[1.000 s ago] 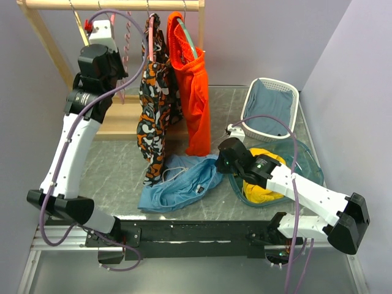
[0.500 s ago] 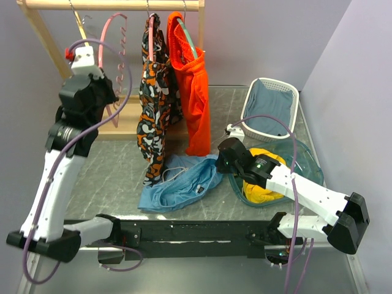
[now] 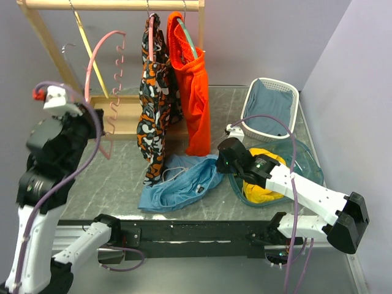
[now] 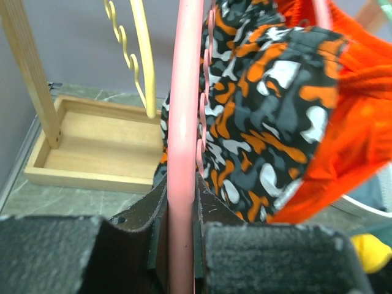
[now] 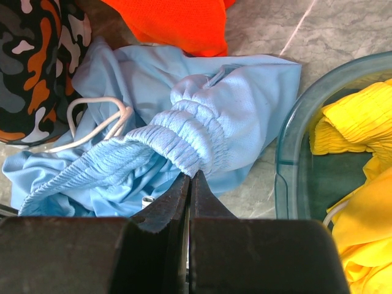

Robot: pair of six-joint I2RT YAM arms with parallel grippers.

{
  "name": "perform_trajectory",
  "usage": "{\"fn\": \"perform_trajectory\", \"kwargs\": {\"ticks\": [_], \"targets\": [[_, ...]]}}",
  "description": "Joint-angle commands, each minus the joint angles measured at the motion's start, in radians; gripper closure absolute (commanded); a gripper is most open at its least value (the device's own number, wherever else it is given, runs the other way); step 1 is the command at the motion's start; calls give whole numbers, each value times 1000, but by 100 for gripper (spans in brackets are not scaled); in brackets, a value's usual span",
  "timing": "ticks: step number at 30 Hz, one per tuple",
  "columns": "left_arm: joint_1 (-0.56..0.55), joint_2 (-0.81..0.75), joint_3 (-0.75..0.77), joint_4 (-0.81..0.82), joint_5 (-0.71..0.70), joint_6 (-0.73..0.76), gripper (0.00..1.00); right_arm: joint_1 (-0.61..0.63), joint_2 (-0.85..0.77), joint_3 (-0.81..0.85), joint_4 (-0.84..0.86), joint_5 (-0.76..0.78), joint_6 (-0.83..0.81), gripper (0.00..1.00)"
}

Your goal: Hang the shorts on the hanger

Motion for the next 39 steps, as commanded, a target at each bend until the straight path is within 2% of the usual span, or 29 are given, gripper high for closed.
{"fn": "perform_trajectory", "kwargs": {"ticks": [1,6,11,14,16,19,22,31,39], "targets": [[0,-114,17,23,103,-36,99,-6,-6,12,5,40,12,100],[-18,-193,6,43,212,-37,99,-6,-46,-8,-1,54,29,100],[-113,-251,9,81,293,-31,99,-4,-96,-17,-41,89,40,100],[-254,-224,19,69,349,-13,99,-4,-130,-26,-65,105,50,100],[-385,-207,3,39,320,11,99,-6,-150,-34,-80,117,63,100],[-521,-192,-30,-1,294,28,99,-4,-187,-57,-84,131,80,100],[-599,-187,-78,-67,248,22,99,-6,-189,-56,-106,155,96,100],[-615,-274,-306,-173,295,-70,99,-12,-132,-49,-136,209,130,100],[-615,-311,-373,-234,321,-108,99,-104,-47,-28,-90,146,61,100]]}}
